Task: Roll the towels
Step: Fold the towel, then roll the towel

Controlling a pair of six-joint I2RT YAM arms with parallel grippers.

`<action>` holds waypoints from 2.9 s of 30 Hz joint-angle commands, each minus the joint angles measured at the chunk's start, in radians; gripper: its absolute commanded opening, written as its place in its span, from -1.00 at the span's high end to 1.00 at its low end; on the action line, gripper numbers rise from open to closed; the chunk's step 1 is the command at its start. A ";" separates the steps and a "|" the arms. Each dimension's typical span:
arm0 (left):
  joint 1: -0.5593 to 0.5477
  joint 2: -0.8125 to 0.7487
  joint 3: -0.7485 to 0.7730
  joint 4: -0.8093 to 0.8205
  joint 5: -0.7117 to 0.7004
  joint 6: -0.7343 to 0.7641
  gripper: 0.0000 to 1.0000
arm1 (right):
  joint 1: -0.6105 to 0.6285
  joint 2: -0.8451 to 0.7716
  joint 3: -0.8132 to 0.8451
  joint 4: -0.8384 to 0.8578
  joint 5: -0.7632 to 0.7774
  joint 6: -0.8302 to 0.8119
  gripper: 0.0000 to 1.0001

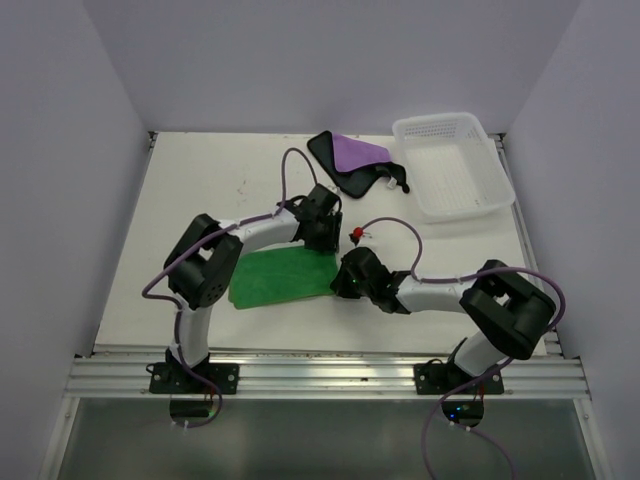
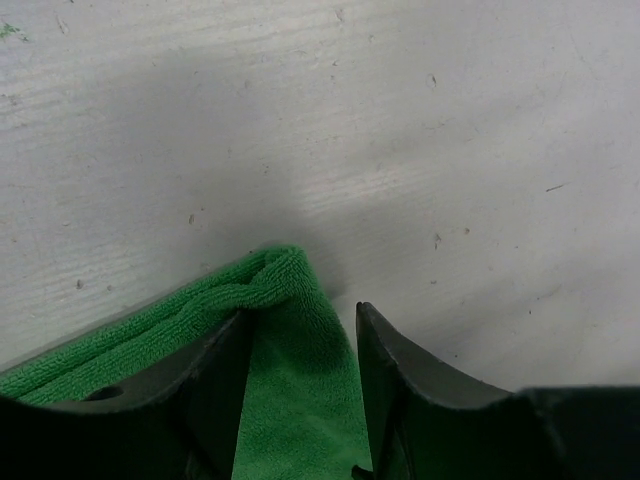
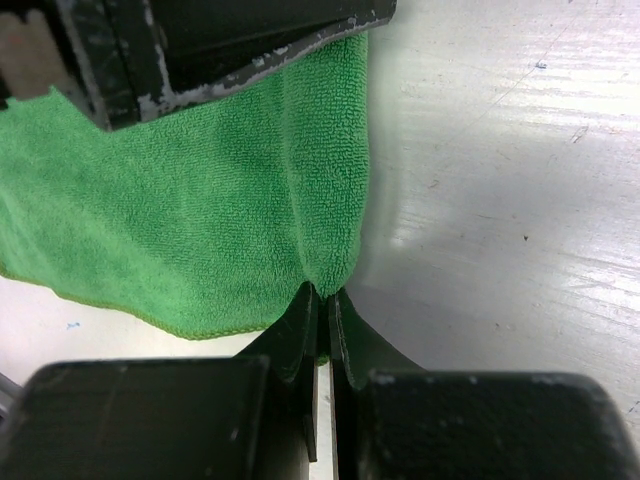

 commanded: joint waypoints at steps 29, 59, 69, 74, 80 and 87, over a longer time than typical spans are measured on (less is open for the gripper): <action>0.081 -0.079 -0.075 0.326 0.138 -0.135 0.83 | 0.216 0.039 0.280 -0.589 0.496 -0.200 1.00; 0.117 0.039 -0.050 0.421 0.254 -0.021 0.92 | 0.258 0.276 0.524 -0.829 0.638 -0.408 1.00; 0.120 0.063 -0.093 0.436 0.216 0.022 1.00 | 0.289 0.295 0.509 -0.809 0.614 -0.410 0.55; 0.122 0.053 -0.144 0.493 0.253 0.032 1.00 | 0.289 0.148 0.469 -0.783 0.511 -0.390 0.21; 0.127 0.036 -0.194 0.539 0.282 0.032 1.00 | 0.266 -0.106 0.335 -0.663 0.381 -0.358 -0.03; 0.136 0.013 -0.253 0.585 0.299 0.031 1.00 | 0.076 -0.334 0.234 -0.546 0.156 -0.278 0.16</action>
